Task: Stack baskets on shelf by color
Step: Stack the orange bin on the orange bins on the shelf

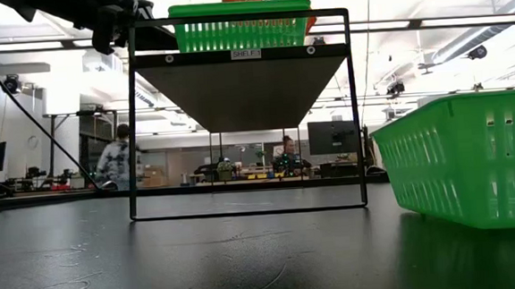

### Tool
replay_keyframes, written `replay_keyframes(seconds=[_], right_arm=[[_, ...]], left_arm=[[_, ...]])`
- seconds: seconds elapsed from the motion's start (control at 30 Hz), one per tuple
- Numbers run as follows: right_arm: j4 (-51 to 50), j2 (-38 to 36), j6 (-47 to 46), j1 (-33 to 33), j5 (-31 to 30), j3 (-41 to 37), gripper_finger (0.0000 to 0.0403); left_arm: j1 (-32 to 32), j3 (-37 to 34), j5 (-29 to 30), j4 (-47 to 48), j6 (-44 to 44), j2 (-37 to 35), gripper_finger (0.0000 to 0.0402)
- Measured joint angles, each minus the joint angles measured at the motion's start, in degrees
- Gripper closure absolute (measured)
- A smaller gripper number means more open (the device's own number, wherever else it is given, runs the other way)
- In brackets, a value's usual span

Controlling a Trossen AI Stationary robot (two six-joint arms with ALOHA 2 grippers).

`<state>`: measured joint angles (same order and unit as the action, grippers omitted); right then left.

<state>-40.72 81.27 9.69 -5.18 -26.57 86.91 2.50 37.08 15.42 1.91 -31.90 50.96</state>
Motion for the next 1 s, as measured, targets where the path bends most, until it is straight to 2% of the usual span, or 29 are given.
replay_keyframes(seconds=[0.77,1.0], right_arm=[[0.8,1.9,-1.1,1.2,0.0,0.0,0.0384],[0.9,4.4,-0.6,1.5,-0.5,0.0,0.0364]], left_arm=[[0.0,0.0,0.0,0.1,0.0,0.0,0.0402],[0.0,0.0,0.0,0.1,0.0,0.0,0.0402]])
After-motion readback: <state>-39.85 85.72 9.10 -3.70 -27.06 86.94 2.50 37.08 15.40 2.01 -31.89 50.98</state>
